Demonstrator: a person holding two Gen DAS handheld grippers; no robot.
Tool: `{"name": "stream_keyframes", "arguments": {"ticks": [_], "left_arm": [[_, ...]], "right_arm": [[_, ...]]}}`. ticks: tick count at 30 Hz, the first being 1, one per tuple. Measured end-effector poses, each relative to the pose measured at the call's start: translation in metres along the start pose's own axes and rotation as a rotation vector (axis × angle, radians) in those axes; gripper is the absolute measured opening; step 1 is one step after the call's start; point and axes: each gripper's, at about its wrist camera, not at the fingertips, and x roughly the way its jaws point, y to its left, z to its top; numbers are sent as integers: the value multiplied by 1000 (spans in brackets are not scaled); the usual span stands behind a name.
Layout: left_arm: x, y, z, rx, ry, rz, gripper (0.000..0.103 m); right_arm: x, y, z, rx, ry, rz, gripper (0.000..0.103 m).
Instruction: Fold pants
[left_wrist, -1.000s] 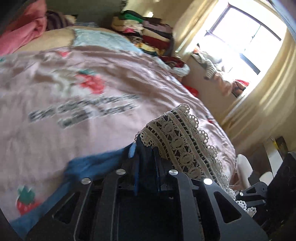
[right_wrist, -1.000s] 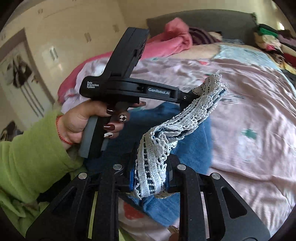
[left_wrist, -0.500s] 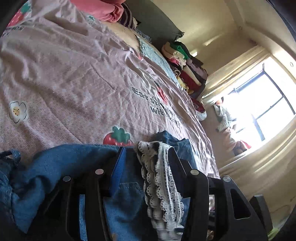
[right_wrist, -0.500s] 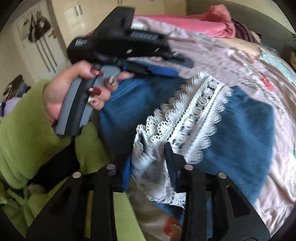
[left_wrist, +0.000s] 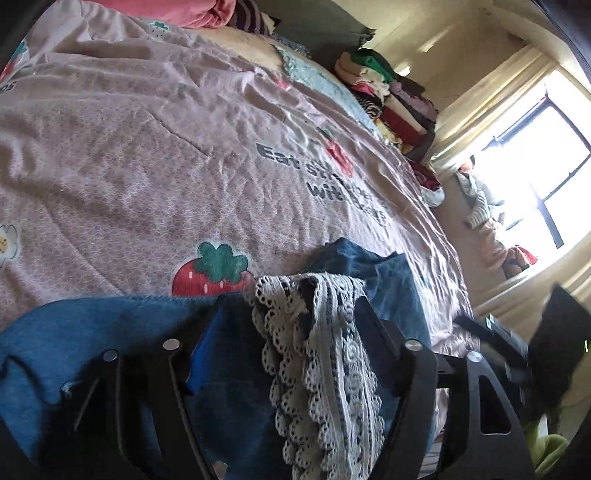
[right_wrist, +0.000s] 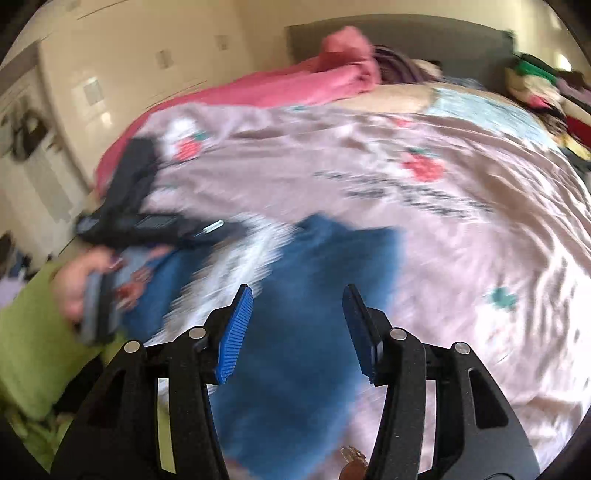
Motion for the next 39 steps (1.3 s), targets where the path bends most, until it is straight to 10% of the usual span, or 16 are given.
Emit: {"name": "stream_keyframes", "arguments": {"ticks": [2,7,9,12,25,34,39], "left_arm": [[6,-3,0,7,11,18,25],[-6,-13,0,42,-37,40,22],[-10,-18,-1,70,-52,56,22],[-2,-19,-1,117,-42,136,28],[-55,-21,-27,106,-110,204,60],[-90,-53,-102,209,-97,219,59],[-58,-70,-139,326,41,336,60]], "right_arm": [[21,-18,11,32,28,5,44],[68,-52,15,157,125,97,43],[74,-54,12,193,122,164,13],[72,-51,11,195,81,97,10],[6,-18,-12,66,-12,-19,52],[-28,52,-71,-193,48,24,55],[-9,59,-102,-218,180,-20,55]]}}
